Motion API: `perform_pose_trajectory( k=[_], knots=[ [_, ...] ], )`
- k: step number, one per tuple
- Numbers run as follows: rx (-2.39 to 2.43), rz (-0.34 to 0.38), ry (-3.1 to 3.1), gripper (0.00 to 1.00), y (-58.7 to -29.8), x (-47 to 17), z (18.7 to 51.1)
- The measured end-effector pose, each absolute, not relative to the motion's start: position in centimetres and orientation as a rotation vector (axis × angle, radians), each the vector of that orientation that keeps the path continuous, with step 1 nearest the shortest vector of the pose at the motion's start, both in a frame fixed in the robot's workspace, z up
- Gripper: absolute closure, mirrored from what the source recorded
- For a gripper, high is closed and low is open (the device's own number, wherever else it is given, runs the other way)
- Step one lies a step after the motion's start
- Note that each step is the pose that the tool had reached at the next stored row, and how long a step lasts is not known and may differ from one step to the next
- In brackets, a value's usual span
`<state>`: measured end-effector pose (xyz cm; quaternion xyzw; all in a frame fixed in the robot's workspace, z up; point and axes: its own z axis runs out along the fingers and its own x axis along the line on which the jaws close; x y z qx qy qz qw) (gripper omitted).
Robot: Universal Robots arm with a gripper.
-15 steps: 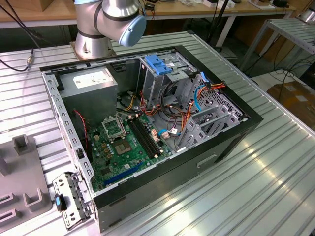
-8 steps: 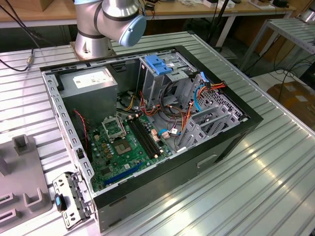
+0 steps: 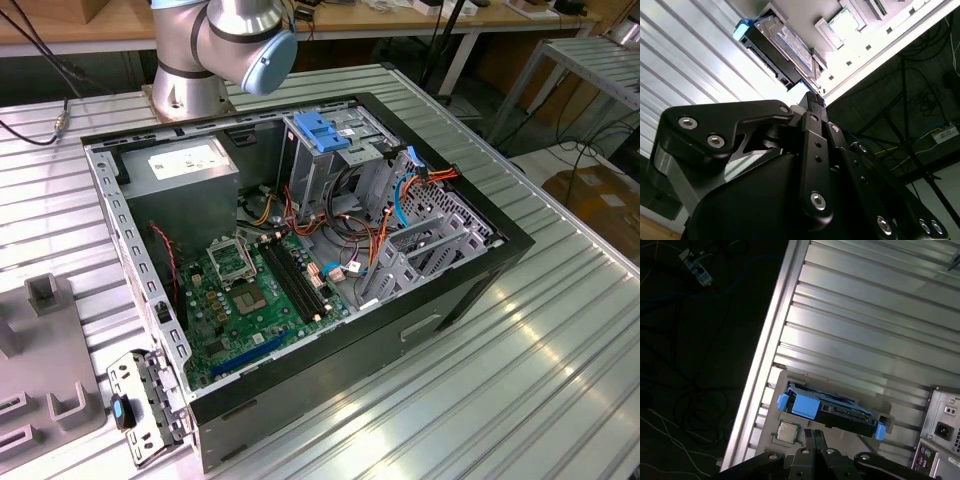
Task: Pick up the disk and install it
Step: 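Pick up the disk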
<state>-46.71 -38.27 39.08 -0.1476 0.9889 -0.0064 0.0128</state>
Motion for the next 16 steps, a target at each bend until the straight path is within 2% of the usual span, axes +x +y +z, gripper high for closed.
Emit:
perform_pose_trajectory(
  k=[16],
  knots=[
    [-0.633,-0.018,3.05,0.89,-38.27,-46.71,39.08]
  ],
)
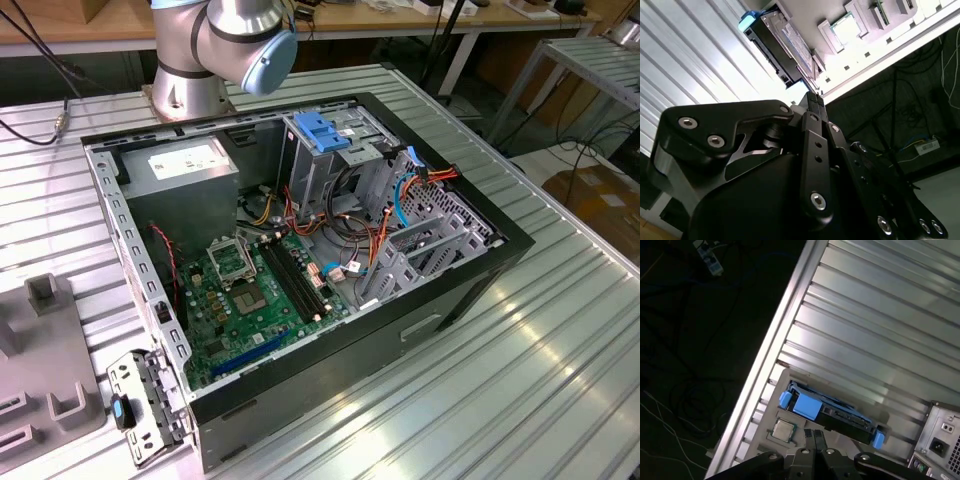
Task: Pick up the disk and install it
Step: 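Pick up the disk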
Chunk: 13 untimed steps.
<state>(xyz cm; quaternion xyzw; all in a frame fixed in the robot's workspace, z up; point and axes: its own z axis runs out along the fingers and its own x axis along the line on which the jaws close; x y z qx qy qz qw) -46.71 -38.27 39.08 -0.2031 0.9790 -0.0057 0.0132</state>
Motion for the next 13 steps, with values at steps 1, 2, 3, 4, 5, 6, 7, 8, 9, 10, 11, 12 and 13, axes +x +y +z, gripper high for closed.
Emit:
perform_pose_trajectory(
  k=[1,2,3,4,5,6,7,8,9,10,11,12,13],
  knots=[
    [-0.641,-0.018,3.048,0.89,-38.27,-46.71,39.08],
    [-0.65,-0.018,3.047,0.89,-38.27,-46.71,39.09],
    [-0.66,-0.017,3.044,0.89,-38.27,-46.71,39.08],
    [-0.668,-0.017,3.043,0.89,-38.27,-46.71,39.08],
    [-0.675,-0.017,3.041,0.89,-38.27,-46.71,39.08],
    [-0.684,-0.017,3.039,0.89,-38.26,-46.71,39.09],
    [-0.692,-0.017,3.037,0.89,-38.27,-46.71,39.08],
    [-0.7,-0.017,3.035,0.89,-38.27,-46.71,39.08],
    [-0.709,-0.017,3.033,0.89,-38.27,-46.71,39.08],
    [-0.717,-0.017,3.031,0.89,-38.27,-46.71,39.08],
    [-0.727,-0.016,3.029,0.89,-38.27,-46.71,39.08],
    [-0.736,-0.016,3.027,0.89,-38.27,-46.71,39.08],
    [-0.744,-0.016,3.025,0.89,-38.27,-46.71,39.08]
  ],
)
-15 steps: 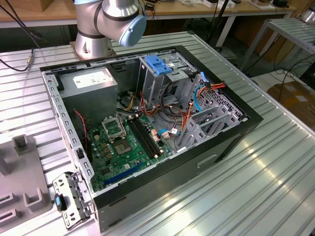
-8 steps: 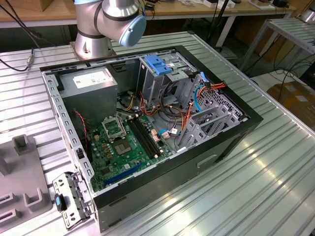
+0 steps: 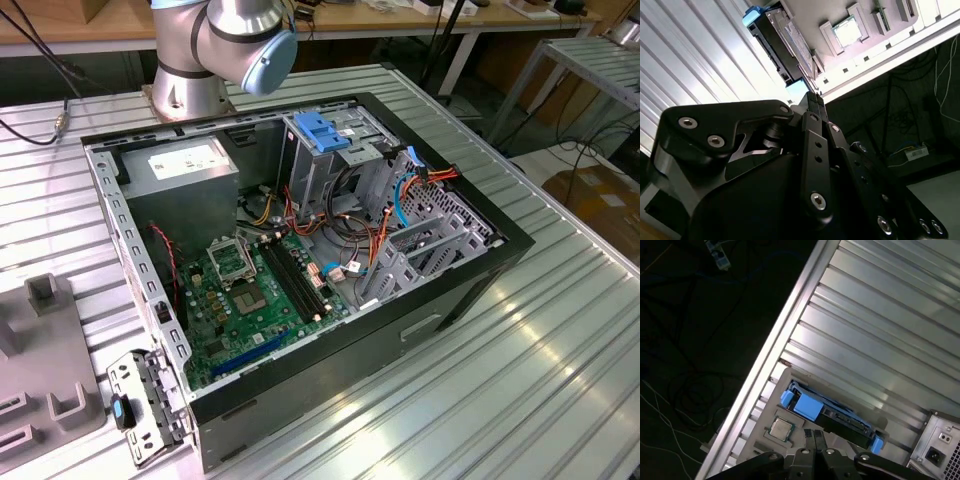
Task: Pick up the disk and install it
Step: 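Pick up the disk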
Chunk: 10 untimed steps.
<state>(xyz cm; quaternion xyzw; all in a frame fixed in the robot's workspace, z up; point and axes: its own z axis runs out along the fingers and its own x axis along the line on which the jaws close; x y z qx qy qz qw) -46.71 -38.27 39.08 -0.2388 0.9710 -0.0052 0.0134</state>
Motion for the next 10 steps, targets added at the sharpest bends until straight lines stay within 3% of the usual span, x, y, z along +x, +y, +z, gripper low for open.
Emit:
perform_pose_trajectory(
  k=[10],
  knots=[
    [-0.828,-0.015,3.003,0.89,-38.27,-46.71,39.09]
  ],
)
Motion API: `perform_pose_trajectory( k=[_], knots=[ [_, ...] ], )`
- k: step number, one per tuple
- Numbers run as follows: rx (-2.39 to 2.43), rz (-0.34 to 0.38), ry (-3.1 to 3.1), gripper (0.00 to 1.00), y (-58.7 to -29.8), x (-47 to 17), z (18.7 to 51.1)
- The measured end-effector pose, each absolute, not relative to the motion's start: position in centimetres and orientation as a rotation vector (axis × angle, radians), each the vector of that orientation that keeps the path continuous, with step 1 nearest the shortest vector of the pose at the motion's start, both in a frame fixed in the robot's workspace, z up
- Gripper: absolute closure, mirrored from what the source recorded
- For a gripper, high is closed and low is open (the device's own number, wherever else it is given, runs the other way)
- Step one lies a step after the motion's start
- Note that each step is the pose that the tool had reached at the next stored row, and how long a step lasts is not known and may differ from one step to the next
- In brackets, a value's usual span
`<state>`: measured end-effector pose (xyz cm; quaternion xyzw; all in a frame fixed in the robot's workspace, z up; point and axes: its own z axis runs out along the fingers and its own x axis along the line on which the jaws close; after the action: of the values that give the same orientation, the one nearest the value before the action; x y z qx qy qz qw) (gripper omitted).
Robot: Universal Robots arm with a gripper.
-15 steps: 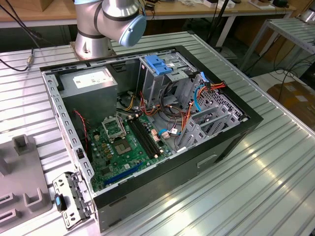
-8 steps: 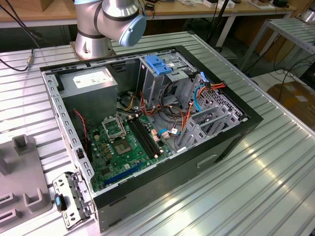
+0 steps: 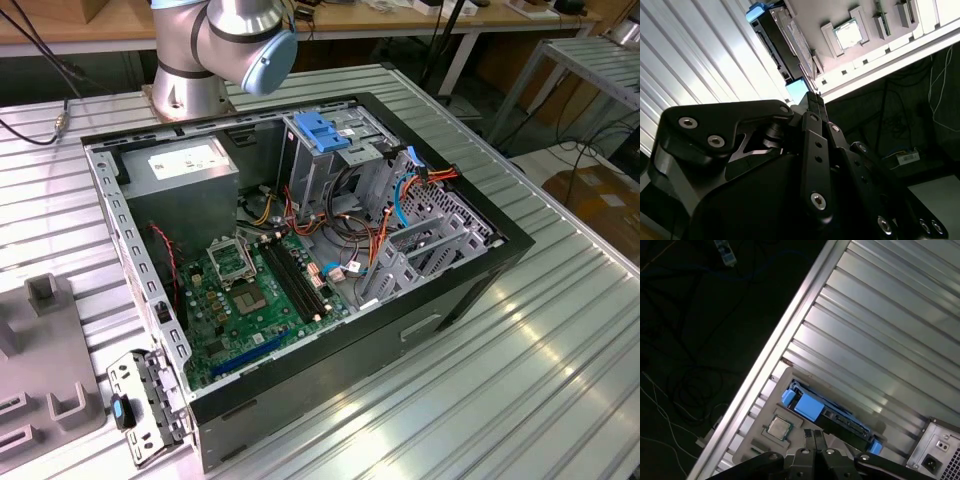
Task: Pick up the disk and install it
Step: 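Pick up the disk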
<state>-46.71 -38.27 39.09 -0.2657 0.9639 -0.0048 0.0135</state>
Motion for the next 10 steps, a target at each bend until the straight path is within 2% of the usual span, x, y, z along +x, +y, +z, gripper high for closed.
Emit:
perform_pose_trajectory(
  k=[10],
  knots=[
    [-0.907,-0.014,2.979,0.89,-38.27,-46.71,39.08]
  ],
)
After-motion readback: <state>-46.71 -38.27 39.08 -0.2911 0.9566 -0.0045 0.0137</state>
